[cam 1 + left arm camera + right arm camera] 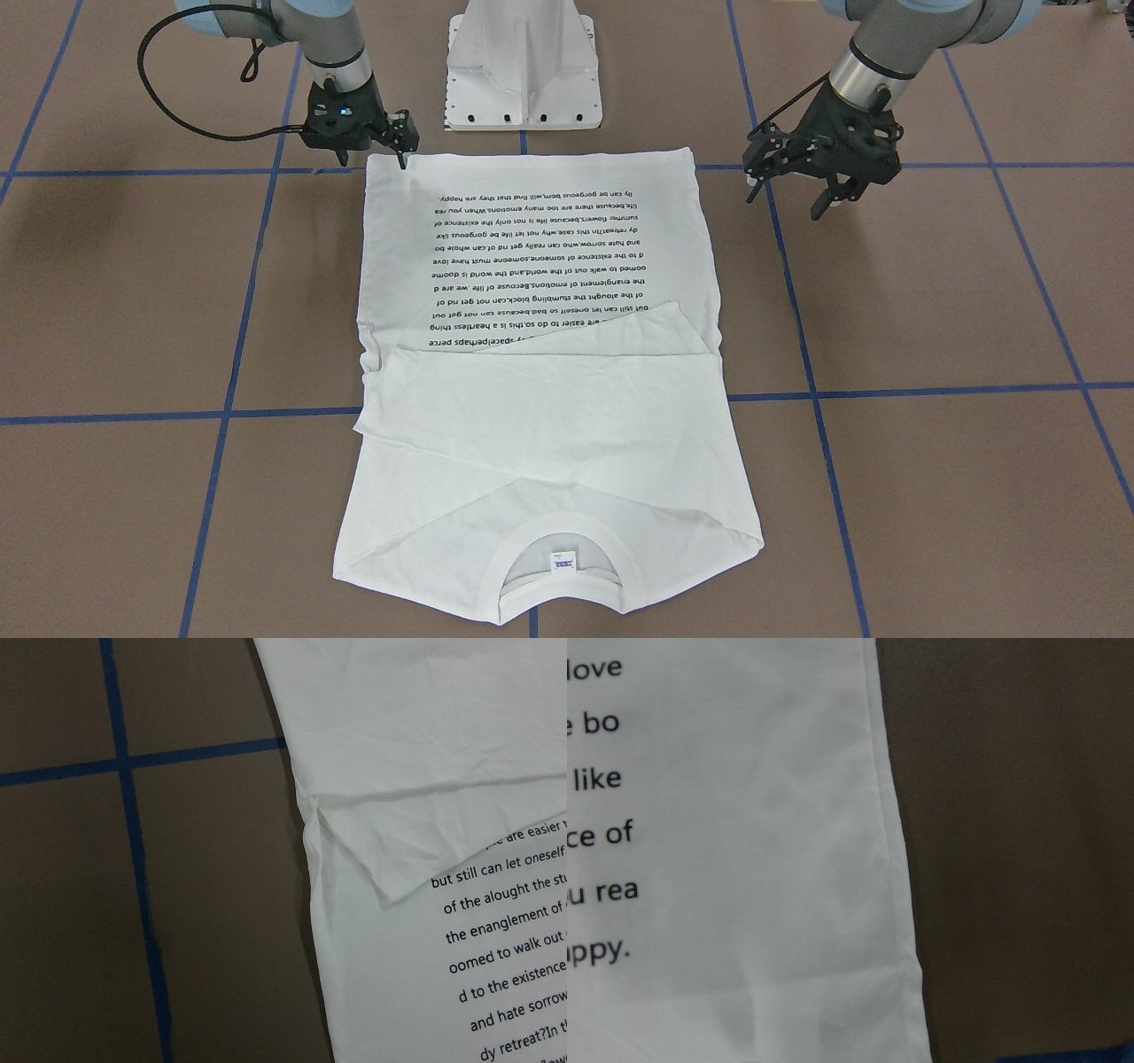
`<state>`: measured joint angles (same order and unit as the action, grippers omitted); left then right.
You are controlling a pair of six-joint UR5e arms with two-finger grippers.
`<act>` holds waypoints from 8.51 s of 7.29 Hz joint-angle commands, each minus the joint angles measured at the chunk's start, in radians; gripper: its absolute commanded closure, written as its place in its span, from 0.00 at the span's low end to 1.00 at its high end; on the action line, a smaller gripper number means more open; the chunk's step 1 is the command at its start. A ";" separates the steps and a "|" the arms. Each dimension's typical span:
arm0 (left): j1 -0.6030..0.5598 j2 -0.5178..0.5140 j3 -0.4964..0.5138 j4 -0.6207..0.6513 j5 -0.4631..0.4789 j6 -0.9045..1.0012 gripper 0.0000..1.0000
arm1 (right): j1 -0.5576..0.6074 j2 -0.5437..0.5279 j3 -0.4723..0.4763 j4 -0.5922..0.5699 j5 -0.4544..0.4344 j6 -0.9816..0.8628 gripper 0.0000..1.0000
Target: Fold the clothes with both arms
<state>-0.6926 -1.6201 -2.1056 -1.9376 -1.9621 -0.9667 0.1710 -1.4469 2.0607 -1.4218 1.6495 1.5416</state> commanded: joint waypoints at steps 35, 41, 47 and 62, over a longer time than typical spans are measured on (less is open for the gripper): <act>0.548 -0.004 0.073 0.032 0.238 -0.777 0.13 | 0.044 -0.010 0.095 0.047 -0.053 0.115 1.00; 0.545 -0.038 0.078 0.063 0.238 -0.777 0.19 | 0.059 -0.012 0.098 0.046 -0.051 0.115 1.00; 0.544 -0.050 0.081 0.065 0.238 -0.777 0.84 | 0.067 -0.013 0.102 0.037 -0.051 0.114 1.00; 0.749 0.032 -0.395 0.204 0.239 -0.891 1.00 | 0.053 -0.283 0.490 0.017 0.341 0.106 1.00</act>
<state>-0.0079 -1.5874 -2.4537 -1.7461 -1.7231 -1.8250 0.2177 -1.7038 2.5182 -1.4053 1.8687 1.6463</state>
